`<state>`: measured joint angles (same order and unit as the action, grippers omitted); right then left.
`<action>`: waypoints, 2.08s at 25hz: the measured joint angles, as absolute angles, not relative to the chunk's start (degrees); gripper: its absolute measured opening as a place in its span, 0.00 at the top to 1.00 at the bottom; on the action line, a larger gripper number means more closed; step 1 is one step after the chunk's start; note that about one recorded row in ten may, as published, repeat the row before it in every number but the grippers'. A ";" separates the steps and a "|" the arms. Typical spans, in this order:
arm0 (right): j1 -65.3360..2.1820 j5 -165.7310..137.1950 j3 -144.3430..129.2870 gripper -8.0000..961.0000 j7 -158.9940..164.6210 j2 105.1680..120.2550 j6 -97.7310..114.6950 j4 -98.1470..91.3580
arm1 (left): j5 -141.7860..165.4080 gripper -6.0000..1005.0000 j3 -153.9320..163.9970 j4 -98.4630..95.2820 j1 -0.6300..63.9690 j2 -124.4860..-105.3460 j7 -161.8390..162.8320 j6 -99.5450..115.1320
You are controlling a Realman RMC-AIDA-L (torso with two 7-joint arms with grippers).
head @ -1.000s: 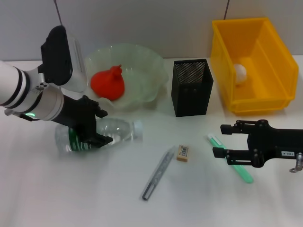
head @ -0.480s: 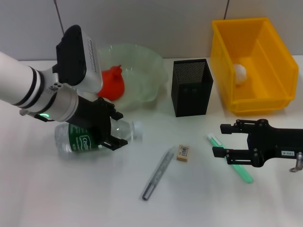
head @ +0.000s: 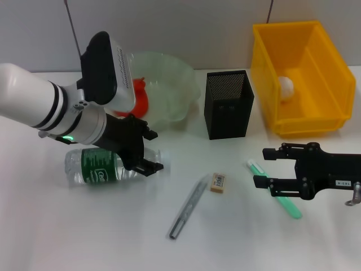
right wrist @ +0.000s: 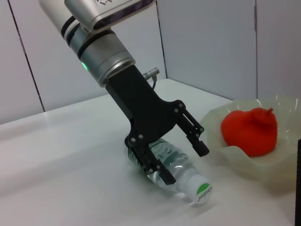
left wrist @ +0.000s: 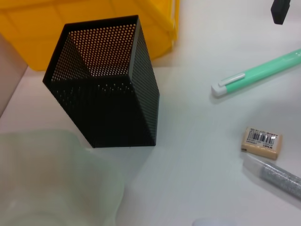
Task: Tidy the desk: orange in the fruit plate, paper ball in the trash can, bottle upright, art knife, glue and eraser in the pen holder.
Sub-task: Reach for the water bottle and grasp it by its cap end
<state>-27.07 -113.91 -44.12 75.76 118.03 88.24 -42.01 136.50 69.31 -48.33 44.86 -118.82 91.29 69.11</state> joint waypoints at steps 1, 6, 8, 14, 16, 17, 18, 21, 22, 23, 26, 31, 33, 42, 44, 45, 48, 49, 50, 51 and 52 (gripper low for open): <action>-27.05 -113.91 -44.12 0.26 75.76 118.03 88.24 -42.02 | 136.49 0.27 69.57 -48.31 44.88 -118.82 91.38 69.03; -26.90 -113.91 -44.05 0.26 75.76 117.97 88.25 -42.02 | 136.48 0.27 71.17 -47.81 45.14 -118.82 92.05 68.54; -26.89 -113.91 -44.03 0.27 75.76 117.95 88.25 -42.01 | 136.48 0.27 71.39 -47.29 45.53 -118.82 92.25 68.16; -26.82 -113.91 -44.03 0.27 75.76 117.84 88.29 -42.01 | 136.48 0.27 74.93 -46.20 45.99 -118.92 93.41 65.46; -26.81 -113.91 -44.02 0.27 75.76 117.84 88.29 -42.01 | 136.50 0.27 75.37 -46.07 46.11 -118.91 93.58 65.26; -26.81 -113.91 -44.03 0.27 75.76 117.84 88.29 -42.01 | 136.55 0.27 75.83 -45.88 46.34 -118.91 93.74 65.02; -26.80 -113.91 -44.03 0.27 75.76 117.84 88.28 -42.01 | 136.57 0.27 75.94 -45.81 46.45 -118.91 93.77 64.98; -26.80 -113.91 -44.03 0.27 75.76 117.84 88.27 -42.01 | 136.63 0.27 76.38 -45.58 46.85 -118.91 93.85 64.74; -26.80 -113.91 -44.02 0.27 75.76 117.84 88.29 -42.01 | 136.65 0.27 76.82 -45.52 47.02 -118.92 94.04 64.37; -26.80 -113.91 -43.99 0.27 75.76 117.84 88.34 -42.01 | 136.73 0.27 77.33 -45.46 47.06 -118.91 94.30 63.92; -26.85 -113.91 -43.94 0.27 75.76 117.85 88.42 -42.01 | 136.85 0.27 79.21 -45.30 47.10 -118.92 95.07 62.36; -26.88 -113.90 -43.41 0.27 75.76 117.86 88.43 -42.01 | 137.05 0.32 80.38 -44.66 47.38 -118.91 95.40 61.37; -26.89 -113.91 -43.35 0.27 75.76 117.86 88.43 -42.01 | 137.15 0.35 80.57 -44.59 47.49 -118.91 95.40 61.30; -27.05 -113.91 -43.33 0.27 75.76 117.86 88.42 -41.84 | 139.06 0.40 81.91 -44.59 47.96 -118.91 96.14 60.30; -27.08 -113.91 -43.33 0.27 75.76 117.86 88.39 -41.83 | 139.08 0.40 82.31 -44.60 48.14 -118.91 96.15 60.01; -27.08 -113.90 -43.33 0.27 75.76 117.85 88.36 -41.84 | 139.08 0.40 82.31 -44.60 48.14 -118.91 96.15 60.01; -27.08 -113.90 -43.33 0.27 75.76 117.86 88.29 -41.83 | 139.16 0.40 83.28 -44.61 48.25 -118.91 96.28 59.62; -27.07 -113.91 -43.32 0.27 75.76 117.85 88.25 -41.83 | 139.21 0.40 83.66 -44.62 48.31 -118.91 96.41 59.55; -27.07 -113.91 -43.32 0.27 75.76 117.85 88.25 -41.83 | 139.28 0.42 83.96 -44.62 48.38 -118.91 96.51 59.47; -27.05 -113.91 -43.30 0.27 75.76 117.86 88.23 -41.81 | 139.32 0.44 84.22 -44.63 48.47 -118.91 96.60 59.35; -27.01 -113.91 -43.25 0.27 75.76 117.85 88.13 -41.77 | 139.36 0.45 84.53 -44.65 48.52 -118.91 96.68 59.14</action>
